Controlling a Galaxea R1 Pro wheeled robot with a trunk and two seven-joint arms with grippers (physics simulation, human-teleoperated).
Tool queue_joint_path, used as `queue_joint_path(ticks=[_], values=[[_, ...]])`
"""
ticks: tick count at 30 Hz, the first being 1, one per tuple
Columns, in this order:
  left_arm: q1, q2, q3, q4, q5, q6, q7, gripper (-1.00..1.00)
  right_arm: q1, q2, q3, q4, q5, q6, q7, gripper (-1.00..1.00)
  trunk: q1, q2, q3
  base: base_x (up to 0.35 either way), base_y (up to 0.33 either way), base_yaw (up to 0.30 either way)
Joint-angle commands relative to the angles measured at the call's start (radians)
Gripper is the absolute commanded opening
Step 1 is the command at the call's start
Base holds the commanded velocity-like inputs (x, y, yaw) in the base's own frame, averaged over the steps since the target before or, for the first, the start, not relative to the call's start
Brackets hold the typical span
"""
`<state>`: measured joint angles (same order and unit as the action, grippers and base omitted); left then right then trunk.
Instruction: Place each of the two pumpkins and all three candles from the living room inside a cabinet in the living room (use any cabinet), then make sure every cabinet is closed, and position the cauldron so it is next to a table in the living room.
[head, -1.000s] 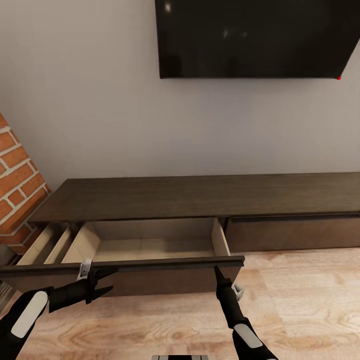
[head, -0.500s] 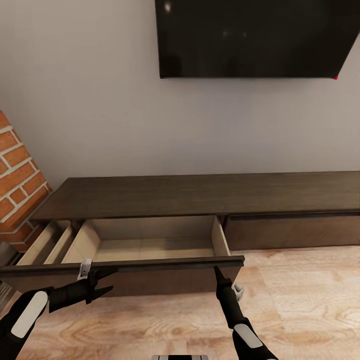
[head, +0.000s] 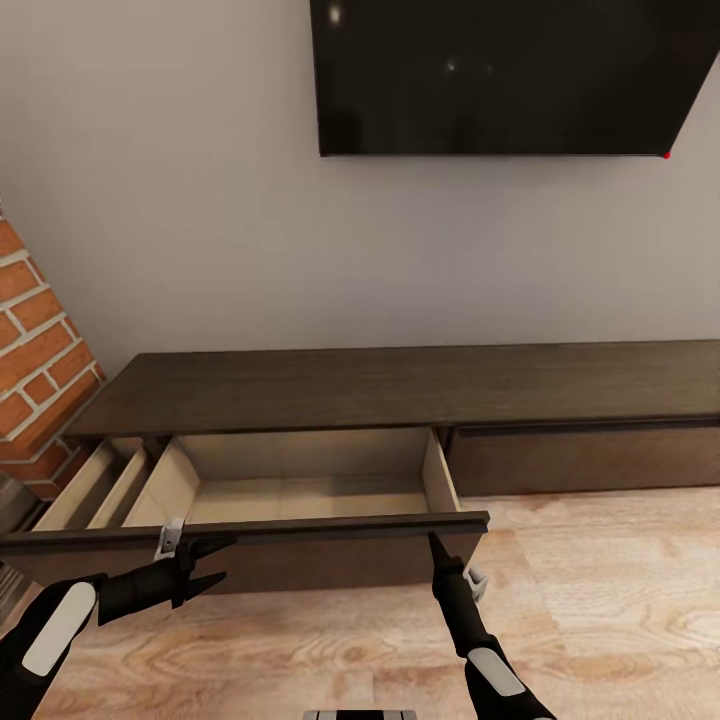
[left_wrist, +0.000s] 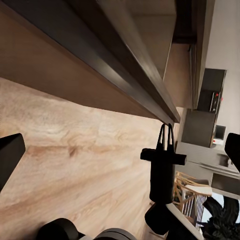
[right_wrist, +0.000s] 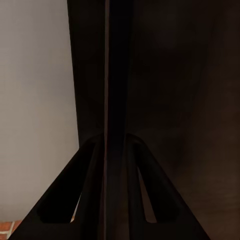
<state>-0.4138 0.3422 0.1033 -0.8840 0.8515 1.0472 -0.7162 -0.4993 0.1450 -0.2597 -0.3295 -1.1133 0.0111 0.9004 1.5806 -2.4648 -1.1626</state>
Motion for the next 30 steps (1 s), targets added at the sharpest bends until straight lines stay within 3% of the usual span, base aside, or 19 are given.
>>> queue_joint_path(ticks=[1, 30], values=[[0.0, 0.0, 0.0, 0.0, 0.0, 0.0, 0.0, 1.0, 0.001, 0.001, 0.027, 0.003, 0.014, 0.001, -0.001, -1.0, 0.0, 0.0, 0.0, -0.004, 0.0, 0.0], [0.0, 0.0, 0.0, 0.0, 0.0, 0.0, 0.0, 1.0, 0.001, 0.0, 0.029, 0.003, 0.013, 0.004, -0.003, -1.0, 0.0, 0.0, 0.0, -0.043, 0.0, 0.0]])
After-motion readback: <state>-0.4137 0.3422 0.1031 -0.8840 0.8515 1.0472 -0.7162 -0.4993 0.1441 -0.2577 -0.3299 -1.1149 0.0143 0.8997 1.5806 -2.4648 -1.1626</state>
